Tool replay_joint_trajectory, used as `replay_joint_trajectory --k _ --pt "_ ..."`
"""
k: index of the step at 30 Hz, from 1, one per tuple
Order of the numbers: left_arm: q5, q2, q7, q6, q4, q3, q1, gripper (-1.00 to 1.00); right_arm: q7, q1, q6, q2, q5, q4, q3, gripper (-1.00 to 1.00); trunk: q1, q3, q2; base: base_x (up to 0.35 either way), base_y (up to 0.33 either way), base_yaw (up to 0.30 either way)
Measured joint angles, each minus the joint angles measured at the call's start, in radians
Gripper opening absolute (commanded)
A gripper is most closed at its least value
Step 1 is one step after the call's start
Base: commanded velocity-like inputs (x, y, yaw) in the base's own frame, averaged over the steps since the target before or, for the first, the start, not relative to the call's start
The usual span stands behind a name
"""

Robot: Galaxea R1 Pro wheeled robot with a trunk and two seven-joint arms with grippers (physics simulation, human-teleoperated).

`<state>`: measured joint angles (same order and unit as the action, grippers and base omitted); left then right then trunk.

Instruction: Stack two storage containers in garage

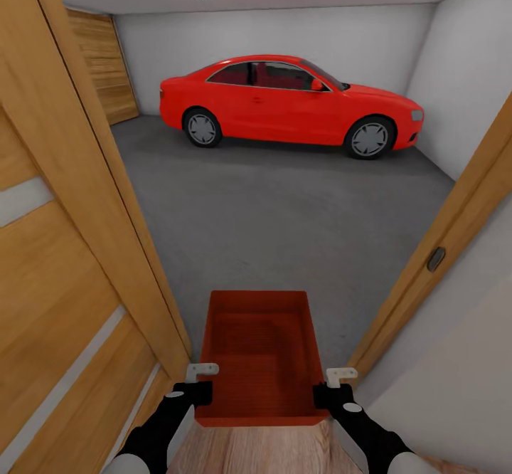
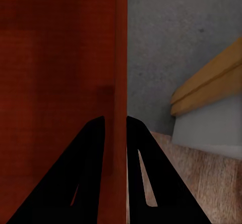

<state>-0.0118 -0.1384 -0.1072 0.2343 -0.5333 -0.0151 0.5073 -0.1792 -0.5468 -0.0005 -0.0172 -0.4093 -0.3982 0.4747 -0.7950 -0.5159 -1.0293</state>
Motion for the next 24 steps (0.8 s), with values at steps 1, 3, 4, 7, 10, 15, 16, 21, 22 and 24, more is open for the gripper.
replay_joint_trajectory --k 1,3,4,7,10,15,16,21,22,24 --pt "0.0 0.0 0.0 0.0 0.0 0.0 0.0 -1.0 0.0 0.0 0.0 0.0 0.0 0.0 0.0 -1.0 0.0 0.0 0.0 0.0 0.001 -0.018" --pt "0.0 0.0 0.0 0.0 0.0 0.0 0.0 -1.0 0.0 0.0 0.0 0.0 0.0 0.0 0.0 -1.0 0.0 0.0 0.0 0.0 0.0 -0.06" --pt "0.001 0.0 0.0 0.0 0.0 0.0 0.0 -1.0 0.0 0.0 0.0 0.0 0.0 0.0 0.0 -1.0 0.0 0.0 0.0 0.0 0.0 -0.106" --pt "0.001 0.0 0.0 0.0 0.0 0.0 0.0 -1.0 0.0 0.0 0.0 0.0 0.0 0.0 0.0 -1.0 0.0 0.0 0.0 0.0 0.0 -0.173" --pt "0.0 0.0 0.0 0.0 0.0 0.0 0.0 -1.0 0.0 0.0 0.0 0.0 0.0 0.0 0.0 -1.0 0.0 0.0 0.0 0.0 0.0 -0.208" --pt "0.001 0.0 0.0 0.0 0.0 0.0 0.0 -1.0 0.0 0.0 0.0 0.0 0.0 0.0 0.0 -1.0 0.0 0.0 0.0 0.0 0.0 -0.2" --pt "0.001 0.0 0.0 0.0 0.0 0.0 0.0 -1.0 0.0 0.0 0.0 0.0 0.0 0.0 0.0 -1.0 0.0 0.0 0.0 0.0 0.0 -0.192" --pt "0.0 0.0 0.0 0.0 0.0 0.0 0.0 -1.0 0.0 0.0 0.0 0.0 0.0 0.0 0.0 -1.0 0.0 0.0 0.0 0.0 0.0 -0.12" --pt "0.001 0.0 0.0 0.0 0.0 0.0 0.0 -1.0 0.0 0.0 0.0 0.0 0.0 0.0 0.0 -1.0 0.0 0.0 0.0 0.0 0.0 -0.027" --pt "0.001 0.0 0.0 0.0 0.0 0.0 0.0 -1.0 0.0 0.0 0.0 0.0 0.0 0.0 0.0 -1.0 0.0 0.0 0.0 0.0 0.0 -0.017"
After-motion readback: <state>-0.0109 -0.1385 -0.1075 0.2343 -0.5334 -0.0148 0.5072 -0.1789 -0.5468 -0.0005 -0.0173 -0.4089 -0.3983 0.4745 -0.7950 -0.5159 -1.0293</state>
